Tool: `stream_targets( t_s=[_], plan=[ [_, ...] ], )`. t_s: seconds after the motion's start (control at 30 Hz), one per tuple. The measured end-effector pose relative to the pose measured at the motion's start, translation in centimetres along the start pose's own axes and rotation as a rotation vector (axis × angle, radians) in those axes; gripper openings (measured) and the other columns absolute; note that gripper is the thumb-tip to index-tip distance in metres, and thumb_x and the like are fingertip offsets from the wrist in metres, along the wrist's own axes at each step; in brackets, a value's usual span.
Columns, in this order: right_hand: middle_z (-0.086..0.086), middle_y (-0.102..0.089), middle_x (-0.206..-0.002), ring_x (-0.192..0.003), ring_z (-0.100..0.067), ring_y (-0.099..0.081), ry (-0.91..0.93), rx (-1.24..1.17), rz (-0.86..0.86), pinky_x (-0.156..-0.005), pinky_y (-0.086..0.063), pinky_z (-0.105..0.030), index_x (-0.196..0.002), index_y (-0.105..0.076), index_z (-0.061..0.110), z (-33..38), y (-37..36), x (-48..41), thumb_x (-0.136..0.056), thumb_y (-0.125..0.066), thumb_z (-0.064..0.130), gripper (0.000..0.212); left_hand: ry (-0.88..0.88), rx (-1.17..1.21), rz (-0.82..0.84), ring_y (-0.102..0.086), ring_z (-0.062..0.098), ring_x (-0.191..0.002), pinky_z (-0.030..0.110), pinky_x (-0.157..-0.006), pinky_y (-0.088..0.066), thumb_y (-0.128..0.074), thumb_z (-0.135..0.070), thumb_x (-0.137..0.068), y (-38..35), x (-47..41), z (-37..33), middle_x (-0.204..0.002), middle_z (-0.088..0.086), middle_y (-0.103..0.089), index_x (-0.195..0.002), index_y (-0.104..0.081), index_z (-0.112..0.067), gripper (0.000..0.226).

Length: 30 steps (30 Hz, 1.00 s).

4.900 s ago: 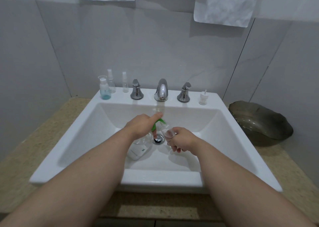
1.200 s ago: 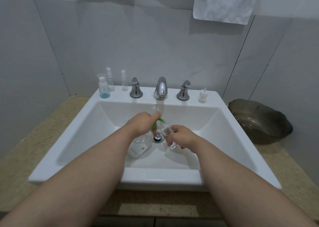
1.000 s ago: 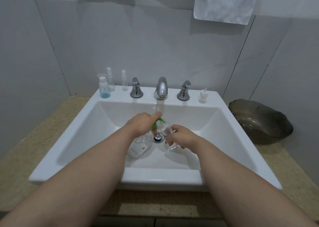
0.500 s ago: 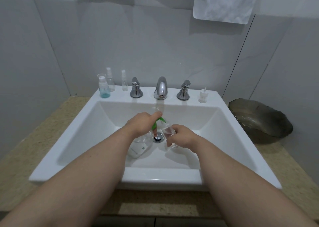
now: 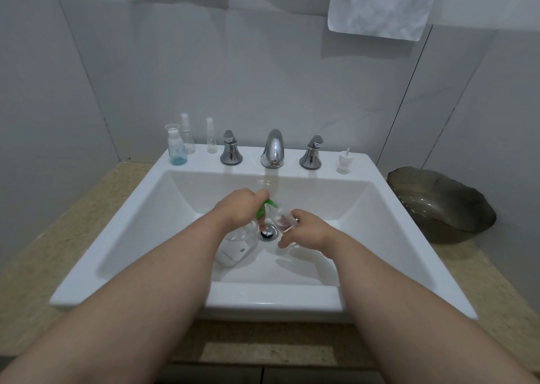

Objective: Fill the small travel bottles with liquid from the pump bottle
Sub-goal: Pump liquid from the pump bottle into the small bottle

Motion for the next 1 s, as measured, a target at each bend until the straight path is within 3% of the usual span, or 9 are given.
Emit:
stream_targets(
  t_s=[0.1, 0.23, 0.33, 0.6, 0.77, 1.0],
  plan=[
    [0.005, -0.065, -0.093, -0.083, -0.014, -0.060, 0.008, 0.029, -0.021, -0.079, -0.052, -0.032, -0.107, -0.060, 0.009, -0.21, -0.01, -0.25, -0.071, -0.085, 0.007, 0.044, 0.014, 0.005, 0.009, -0.055, 0.026, -0.074, 0.039, -0.082, -0.049, -0.032, -0.058, -0.089, -0.06, -0.03, 0.15, -0.058, -0.007, -0.066, -0.056, -0.075, -0.017, 0.068],
    [0.007, -0.061, -0.089, -0.077, -0.011, -0.058, 0.020, 0.025, -0.012, -0.068, -0.049, -0.024, -0.099, -0.057, 0.015, -0.21, 0.07, -0.23, -0.077, -0.081, 0.004, 0.035, 0.032, 0.041, -0.029, -0.060, 0.025, -0.078, 0.044, -0.094, -0.050, -0.031, -0.079, -0.080, 0.16, 0.26, 0.43, -0.073, -0.001, -0.068, -0.055, -0.075, -0.020, 0.078],
    [0.004, -0.061, -0.089, -0.080, -0.015, -0.060, 0.020, 0.031, -0.009, -0.073, -0.052, -0.029, -0.098, -0.059, 0.017, -0.27, 0.00, -0.32, -0.075, -0.080, 0.003, 0.035, 0.026, 0.025, -0.031, -0.064, 0.025, -0.084, 0.044, -0.099, -0.049, -0.027, -0.087, -0.075, 0.27, 0.40, 0.34, -0.080, 0.000, -0.071, -0.057, -0.077, -0.021, 0.085],
    [0.002, -0.060, -0.089, -0.077, -0.015, -0.058, 0.021, 0.009, -0.001, -0.062, -0.049, -0.023, -0.098, -0.061, 0.017, -0.32, -0.09, -0.47, -0.075, -0.076, -0.002, 0.033, 0.017, 0.039, 0.002, -0.063, 0.029, -0.082, 0.048, -0.097, -0.053, -0.030, -0.072, -0.076, -0.15, -0.09, 0.35, -0.079, 0.003, -0.076, -0.055, -0.074, -0.018, 0.073],
    [-0.001, -0.065, -0.099, -0.085, -0.017, -0.061, 0.019, 0.007, 0.005, -0.069, -0.051, -0.026, -0.099, -0.065, 0.020, -0.52, -0.13, -0.71, -0.073, -0.077, 0.002, 0.034, 0.019, 0.042, 0.028, -0.055, 0.027, -0.075, 0.047, -0.089, -0.054, -0.032, -0.056, -0.082, -0.25, -0.28, 0.51, -0.073, 0.002, -0.077, -0.054, -0.073, -0.017, 0.063],
    [-0.004, -0.065, -0.103, -0.087, -0.020, -0.063, 0.001, 0.004, 0.001, -0.080, -0.056, -0.035, -0.105, -0.064, 0.016, -0.65, -0.17, -0.83, -0.070, -0.077, 0.006, 0.039, 0.023, 0.041, -0.029, -0.064, 0.027, -0.084, 0.044, -0.096, -0.050, -0.025, -0.091, -0.075, 0.38, 0.49, 0.51, -0.079, 0.002, -0.070, -0.058, -0.077, -0.021, 0.088]
  ],
)
Point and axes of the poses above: each hand's wrist, its own x-axis away from the middle knuckle, its own y-axis out of the back of the hand, z = x × y, the point moved 6 cm from there along -x, towards the middle knuckle
